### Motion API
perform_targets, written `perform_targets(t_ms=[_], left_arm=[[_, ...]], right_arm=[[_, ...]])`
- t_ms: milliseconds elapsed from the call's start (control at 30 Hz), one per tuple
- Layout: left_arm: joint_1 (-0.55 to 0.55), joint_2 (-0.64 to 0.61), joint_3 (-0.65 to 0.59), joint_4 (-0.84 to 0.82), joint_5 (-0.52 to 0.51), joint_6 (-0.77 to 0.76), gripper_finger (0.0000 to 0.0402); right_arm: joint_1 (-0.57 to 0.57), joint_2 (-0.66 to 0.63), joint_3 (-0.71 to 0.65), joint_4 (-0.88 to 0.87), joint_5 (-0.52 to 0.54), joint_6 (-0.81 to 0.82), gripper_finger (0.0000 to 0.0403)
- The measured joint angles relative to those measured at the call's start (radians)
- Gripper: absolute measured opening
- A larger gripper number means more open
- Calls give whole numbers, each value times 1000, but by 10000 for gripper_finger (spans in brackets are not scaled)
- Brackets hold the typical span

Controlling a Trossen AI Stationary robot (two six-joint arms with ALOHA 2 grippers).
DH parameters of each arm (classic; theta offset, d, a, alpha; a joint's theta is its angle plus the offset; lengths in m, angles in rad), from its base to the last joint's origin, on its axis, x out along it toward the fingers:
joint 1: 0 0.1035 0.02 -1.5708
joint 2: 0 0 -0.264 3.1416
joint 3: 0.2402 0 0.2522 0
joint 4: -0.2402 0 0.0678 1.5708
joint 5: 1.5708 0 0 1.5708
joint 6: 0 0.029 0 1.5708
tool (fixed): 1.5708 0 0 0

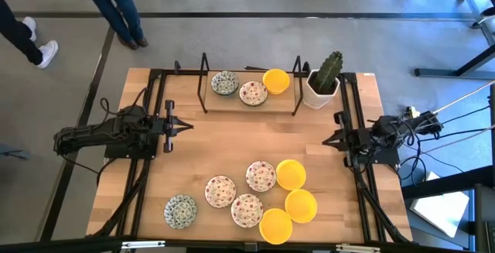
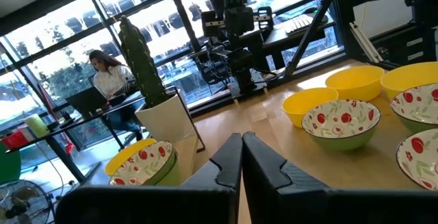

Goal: Pick & Place Mini bowls
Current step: Stack the yellow bowl on the yellow bowl on the shelf

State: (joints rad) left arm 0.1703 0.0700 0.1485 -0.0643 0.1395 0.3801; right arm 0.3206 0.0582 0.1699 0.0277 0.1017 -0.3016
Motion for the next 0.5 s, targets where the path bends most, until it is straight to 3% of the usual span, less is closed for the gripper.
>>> perform_targets(t_ms=[300, 500], left_arm=[[0, 0, 0, 0, 0, 8, 5], [0, 0, 0, 0, 0, 8, 7]], right_arm=[[0, 46, 2, 52, 48, -1, 9], [1, 294, 113, 45, 91, 28, 7]])
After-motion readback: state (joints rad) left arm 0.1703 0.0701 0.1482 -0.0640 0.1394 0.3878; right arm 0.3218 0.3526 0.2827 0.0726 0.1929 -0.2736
